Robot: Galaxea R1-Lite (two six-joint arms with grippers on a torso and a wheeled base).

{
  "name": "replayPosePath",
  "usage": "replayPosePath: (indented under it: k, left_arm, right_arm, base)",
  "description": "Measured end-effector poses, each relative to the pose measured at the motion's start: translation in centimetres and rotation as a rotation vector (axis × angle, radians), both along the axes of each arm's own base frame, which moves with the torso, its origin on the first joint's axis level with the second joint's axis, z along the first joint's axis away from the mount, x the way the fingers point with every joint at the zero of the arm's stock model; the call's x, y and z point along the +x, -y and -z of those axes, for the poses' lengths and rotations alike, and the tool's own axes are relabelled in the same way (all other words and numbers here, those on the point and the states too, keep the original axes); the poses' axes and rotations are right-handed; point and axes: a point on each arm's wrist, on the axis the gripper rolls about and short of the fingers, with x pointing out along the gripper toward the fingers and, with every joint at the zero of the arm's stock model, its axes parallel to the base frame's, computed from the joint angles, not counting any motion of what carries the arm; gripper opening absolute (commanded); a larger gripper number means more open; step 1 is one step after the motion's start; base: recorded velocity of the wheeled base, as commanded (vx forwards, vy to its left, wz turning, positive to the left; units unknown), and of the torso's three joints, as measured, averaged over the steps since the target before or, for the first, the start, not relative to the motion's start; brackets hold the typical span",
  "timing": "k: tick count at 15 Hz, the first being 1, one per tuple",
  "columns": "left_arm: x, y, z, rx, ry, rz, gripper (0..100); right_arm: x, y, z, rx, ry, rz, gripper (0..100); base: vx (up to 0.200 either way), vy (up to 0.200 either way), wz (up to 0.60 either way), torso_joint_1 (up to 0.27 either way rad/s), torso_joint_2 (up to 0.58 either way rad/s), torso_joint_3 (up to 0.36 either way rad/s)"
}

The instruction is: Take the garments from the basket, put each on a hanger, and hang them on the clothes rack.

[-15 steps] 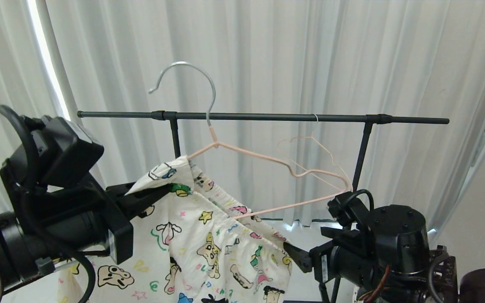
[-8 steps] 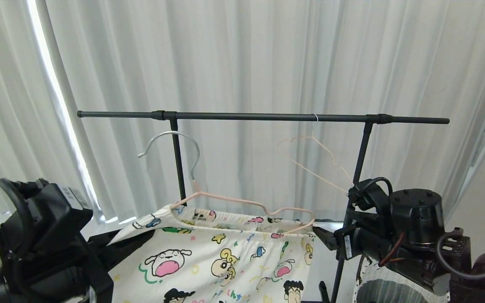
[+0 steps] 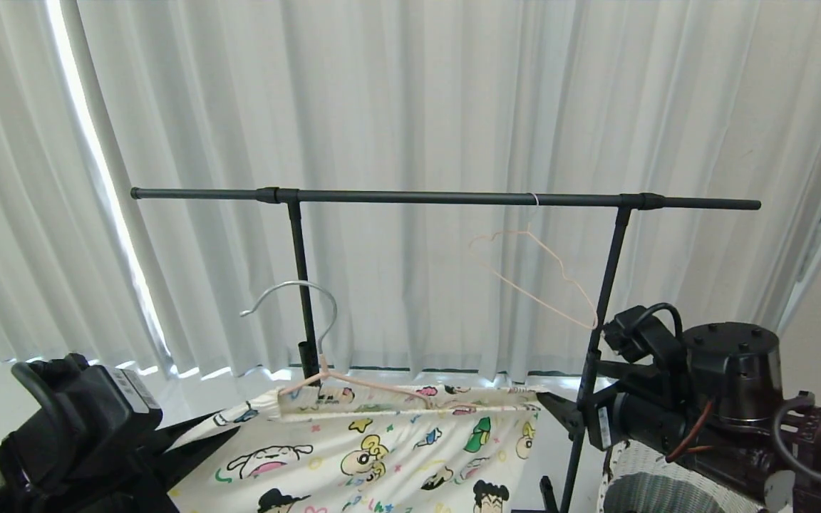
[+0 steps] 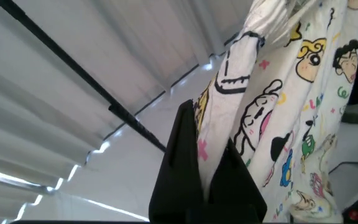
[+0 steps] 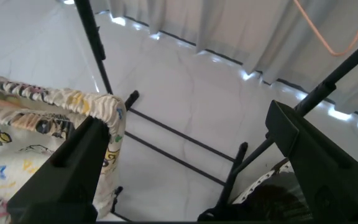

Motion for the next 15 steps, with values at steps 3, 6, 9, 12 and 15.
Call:
replayPosePath:
  k: [3, 6, 9, 12, 15]
  left_arm:
    - [0.8, 0.2, 0.8, 0.093, -0.019, -0.072, 0]
    - [2.2, 1.1, 0.9, 0.143, -0.036, -0.106, 0]
    - [3.0, 2.9, -0.2, -0.032, -0.095, -0.110, 0]
    - [2.8, 3.8, -0.4, -0.060, -0.108, -0.073, 0]
    - [2.5, 4.5, -0.5, -0.062, -0.107, -0.027, 0]
  right_arm:
    - [-1.4, 0.7, -0.8, -0.020, -0.010, -0.057, 100]
    - [-3.6, 1.6, -2.0, -0.056, -0.047, -0.187, 100]
    - [-6.2, 2.7, -3.5, -0.097, -0.056, -0.378, 100]
    - [-7.1, 3.1, -5.2, -0.073, 0.027, -0.423, 100]
    - [-7.4, 2.6, -6.6, -0.052, 0.080, -0.473, 100]
  base:
    - [0.000, 0.000, 0.00, 0.000, 0.00, 0.000]
    - [0.000, 0.000, 0.00, 0.000, 0.00, 0.000]
    - [0.000, 0.000, 0.00, 0.000, 0.00, 0.000]
    - [0.000, 0.000, 0.00, 0.000, 0.00, 0.000]
    - [0.000, 0.000, 0.00, 0.000, 0.00, 0.000]
